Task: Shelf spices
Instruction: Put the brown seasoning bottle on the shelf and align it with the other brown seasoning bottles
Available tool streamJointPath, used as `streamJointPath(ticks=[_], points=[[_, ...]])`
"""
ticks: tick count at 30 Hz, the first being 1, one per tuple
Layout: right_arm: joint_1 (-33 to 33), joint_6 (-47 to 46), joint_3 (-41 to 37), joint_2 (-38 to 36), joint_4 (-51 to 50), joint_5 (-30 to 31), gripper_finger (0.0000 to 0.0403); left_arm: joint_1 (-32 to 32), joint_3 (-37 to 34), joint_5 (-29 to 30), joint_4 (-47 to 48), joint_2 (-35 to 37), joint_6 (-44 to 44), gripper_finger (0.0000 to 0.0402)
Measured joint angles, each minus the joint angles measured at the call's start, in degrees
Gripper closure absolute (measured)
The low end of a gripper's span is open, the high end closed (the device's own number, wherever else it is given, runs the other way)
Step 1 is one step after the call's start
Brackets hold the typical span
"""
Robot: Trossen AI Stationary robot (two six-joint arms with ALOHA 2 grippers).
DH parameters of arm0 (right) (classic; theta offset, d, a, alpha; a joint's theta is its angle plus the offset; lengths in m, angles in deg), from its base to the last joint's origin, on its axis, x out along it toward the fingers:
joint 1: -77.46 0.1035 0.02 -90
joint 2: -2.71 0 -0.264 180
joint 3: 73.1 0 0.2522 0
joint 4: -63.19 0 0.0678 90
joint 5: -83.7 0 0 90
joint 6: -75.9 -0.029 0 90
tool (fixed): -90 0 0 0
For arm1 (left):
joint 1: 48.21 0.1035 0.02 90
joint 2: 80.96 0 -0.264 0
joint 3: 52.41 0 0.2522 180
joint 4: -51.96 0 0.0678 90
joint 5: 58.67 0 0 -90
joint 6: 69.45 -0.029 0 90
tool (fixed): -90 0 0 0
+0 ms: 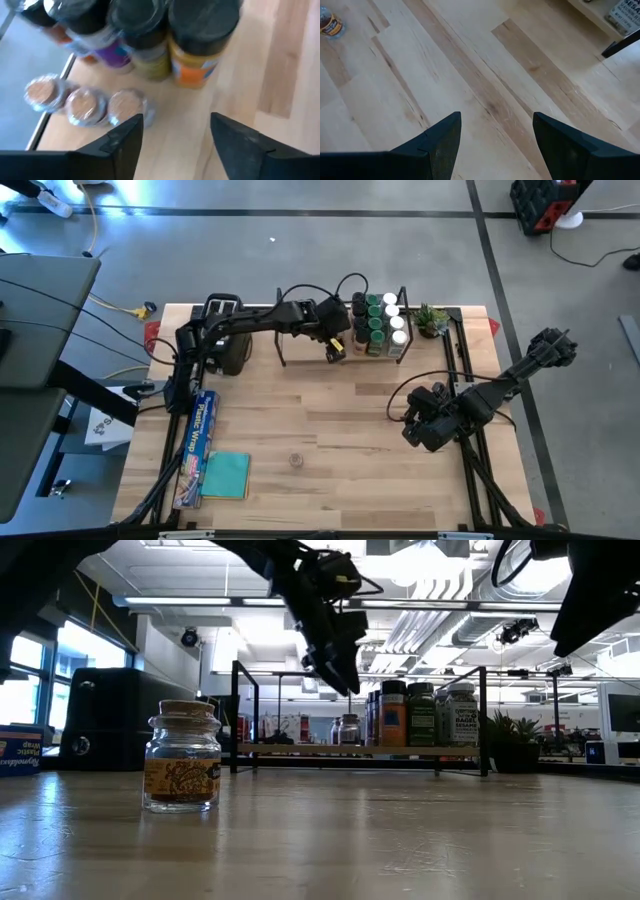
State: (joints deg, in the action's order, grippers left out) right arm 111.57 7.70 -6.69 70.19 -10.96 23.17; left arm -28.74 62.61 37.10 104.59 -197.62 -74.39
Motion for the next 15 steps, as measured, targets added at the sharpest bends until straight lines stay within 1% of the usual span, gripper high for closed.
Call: streamJointPath(ticks=[3,8,11,15], points=[[0.0,0.0,0.0,0.0,0.0,0.5,0.0163,-0.4,0.0,-0.4,-1.3,-1.1,0.2,0.0204],[0.0,0.0,0.0,0.0,0.0,0.1,0.0163,-0.1,-0.1,-0.6,-3.4,-3.0,-0.1,0.0267],[0.0,0.0,0.0,0.0,0.0,-0.2,0.0163,0.2,-0.1,-0.6,-6.2,-3.5,-0.7,0.0302],[0.0,-0.4,0.0,0.0,0.0,-0.8,0.0163,0.9,-0.2,-0.7,-7.0,-4.7,-1.5,0.0336]])
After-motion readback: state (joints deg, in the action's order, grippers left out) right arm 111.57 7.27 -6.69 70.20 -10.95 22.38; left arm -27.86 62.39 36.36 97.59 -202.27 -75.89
